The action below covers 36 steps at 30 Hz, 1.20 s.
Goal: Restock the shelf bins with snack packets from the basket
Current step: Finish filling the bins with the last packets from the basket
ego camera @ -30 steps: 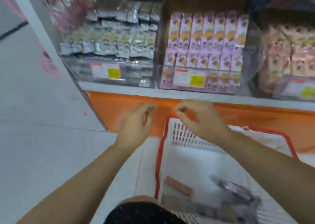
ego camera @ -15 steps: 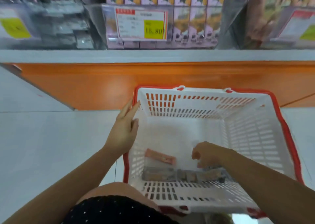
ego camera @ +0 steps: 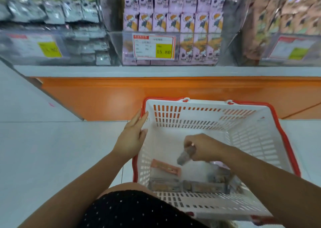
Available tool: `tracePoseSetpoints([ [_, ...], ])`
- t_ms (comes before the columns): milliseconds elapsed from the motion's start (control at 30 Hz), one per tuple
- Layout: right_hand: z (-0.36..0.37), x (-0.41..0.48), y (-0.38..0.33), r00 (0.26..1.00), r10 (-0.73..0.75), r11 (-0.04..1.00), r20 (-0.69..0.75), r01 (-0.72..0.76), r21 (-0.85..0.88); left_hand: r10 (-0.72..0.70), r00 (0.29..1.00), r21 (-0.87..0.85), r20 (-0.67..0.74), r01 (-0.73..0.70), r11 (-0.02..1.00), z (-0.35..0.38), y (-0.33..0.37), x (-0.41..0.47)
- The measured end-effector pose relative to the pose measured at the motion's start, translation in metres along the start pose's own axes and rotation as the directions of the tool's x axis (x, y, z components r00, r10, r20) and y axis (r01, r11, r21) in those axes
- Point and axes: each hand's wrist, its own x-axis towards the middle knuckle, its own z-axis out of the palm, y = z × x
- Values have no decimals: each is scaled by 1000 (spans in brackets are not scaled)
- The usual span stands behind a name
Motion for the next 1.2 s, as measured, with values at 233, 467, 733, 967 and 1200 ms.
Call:
tracePoseSetpoints([
  [233,-57,-58,-83,905,-311,948,-291,319,-21,63,987,6,150,-64,998,-53,26,-11],
  [467,-72,-97,-137,760,-482,868,-437,481,-122,84,966,-537,245,63,841,-130,66,-75],
  [733,-107,-83,-206,601,-551,788,-579,603,-124,88,993,-516,-74,-114,849,-200,69,-114],
  [967,-178,-34,-261,647,-502,858,-574,291,-423,-153,801,-426,-579,-137,894,-258,47,-96],
  [1200,-219,19,-273,726,-382,884,-572,107,-455,-115,605,-175,-788,-41,984,-312,37,-42],
])
